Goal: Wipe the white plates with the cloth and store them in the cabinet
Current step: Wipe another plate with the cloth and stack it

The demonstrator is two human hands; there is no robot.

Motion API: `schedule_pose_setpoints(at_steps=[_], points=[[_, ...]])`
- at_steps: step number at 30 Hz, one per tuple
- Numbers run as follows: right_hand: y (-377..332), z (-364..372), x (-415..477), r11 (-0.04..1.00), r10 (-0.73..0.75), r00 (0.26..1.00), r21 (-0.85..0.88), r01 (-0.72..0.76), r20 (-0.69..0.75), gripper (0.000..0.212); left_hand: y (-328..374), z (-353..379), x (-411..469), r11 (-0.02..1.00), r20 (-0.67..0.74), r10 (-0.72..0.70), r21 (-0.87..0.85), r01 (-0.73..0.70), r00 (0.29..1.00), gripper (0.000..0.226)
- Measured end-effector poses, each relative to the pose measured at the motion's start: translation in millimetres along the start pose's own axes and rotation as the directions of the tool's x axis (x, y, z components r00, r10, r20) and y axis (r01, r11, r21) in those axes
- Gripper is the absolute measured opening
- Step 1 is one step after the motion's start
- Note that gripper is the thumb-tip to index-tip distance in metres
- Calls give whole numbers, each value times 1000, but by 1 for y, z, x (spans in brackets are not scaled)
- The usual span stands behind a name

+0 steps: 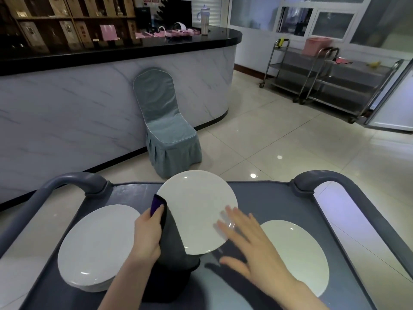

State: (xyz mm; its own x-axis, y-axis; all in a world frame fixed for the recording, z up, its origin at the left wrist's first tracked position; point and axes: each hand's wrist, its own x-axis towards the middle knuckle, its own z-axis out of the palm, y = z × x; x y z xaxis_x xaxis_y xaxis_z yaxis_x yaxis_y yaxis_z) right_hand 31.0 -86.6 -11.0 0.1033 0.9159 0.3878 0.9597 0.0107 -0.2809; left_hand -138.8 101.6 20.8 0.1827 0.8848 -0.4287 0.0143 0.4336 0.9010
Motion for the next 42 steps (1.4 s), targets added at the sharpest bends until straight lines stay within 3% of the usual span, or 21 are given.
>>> schedule_pose_setpoints(at_steps=[2, 6, 10, 12, 14, 16, 18, 19, 21, 23, 24, 27, 30, 31, 35, 37, 39, 42], points=[[3, 4, 3, 968, -186, 980, -159, 196, 75, 56, 6, 1, 2, 999, 67, -22, 44, 19, 998, 23], [-2, 5, 16, 951, -272, 960, -172, 256, -74, 35, 19, 11, -3, 996, 145, -21, 88, 8, 989, 24], [-16, -10, 23, 986, -162, 975, -59, 154, -150, 35, 24, 20, -7, 1000, 200, -26, 1, 26, 979, 22], [-27, -16, 29, 990, -45, 994, 128, 58, -99, 35, 21, 30, -10, 999, 284, 11, -54, 4, 959, 33], [-41, -24, 35, 926, 128, 991, 361, -106, -38, 37, 19, 40, -15, 998, 352, 38, -69, -15, 935, 56], [-54, -32, 42, 764, 302, 953, 591, -258, 25, 31, 18, 52, -23, 983, 374, 165, 8, -181, 913, 69], [-62, -40, 50, 519, 432, 898, 790, -327, 88, 25, 17, 62, -36, 896, 397, 375, 78, -438, 838, 54], [-64, -43, 54, 408, 504, 858, 847, -339, 101, 24, 12, 65, -39, 819, 417, 477, 107, -563, 774, 47], [-64, -48, 64, 178, 628, 764, 927, -329, 151, 24, -2, 69, -51, 602, 520, 596, 216, -769, 612, 54], [-62, -52, 72, -1, 660, 718, 956, -294, 221, 27, -17, 71, -61, 409, 644, 571, 315, -857, 509, 60], [-63, -53, 73, -31, 660, 714, 958, -286, 235, 28, -22, 71, -62, 357, 682, 551, 328, -875, 481, 60], [-71, -52, 68, -13, 686, 691, 953, -302, 227, 28, -22, 69, -50, 370, 674, 554, 327, -870, 489, 57], [-72, -48, 61, 58, 729, 649, 926, -374, 216, 27, -16, 63, -36, 540, 604, 529, 301, -786, 595, 54], [-70, -47, 60, 64, 743, 633, 917, -393, 220, 28, -16, 62, -36, 554, 611, 514, 299, -777, 602, 55], [-66, -49, 67, -23, 760, 604, 939, -343, 239, 25, -30, 60, -58, 321, 742, 474, 355, -878, 473, 60], [-69, -49, 68, -46, 754, 607, 942, -332, 251, 25, -37, 61, -63, 286, 766, 458, 352, -891, 450, 59], [-72, -45, 64, -8, 740, 625, 933, -360, 247, 25, -35, 62, -57, 353, 736, 471, 348, -869, 486, 57], [-78, -40, 55, 20, 735, 625, 913, -407, 262, 25, -26, 58, -36, 553, 646, 486, 294, -780, 589, 55]])
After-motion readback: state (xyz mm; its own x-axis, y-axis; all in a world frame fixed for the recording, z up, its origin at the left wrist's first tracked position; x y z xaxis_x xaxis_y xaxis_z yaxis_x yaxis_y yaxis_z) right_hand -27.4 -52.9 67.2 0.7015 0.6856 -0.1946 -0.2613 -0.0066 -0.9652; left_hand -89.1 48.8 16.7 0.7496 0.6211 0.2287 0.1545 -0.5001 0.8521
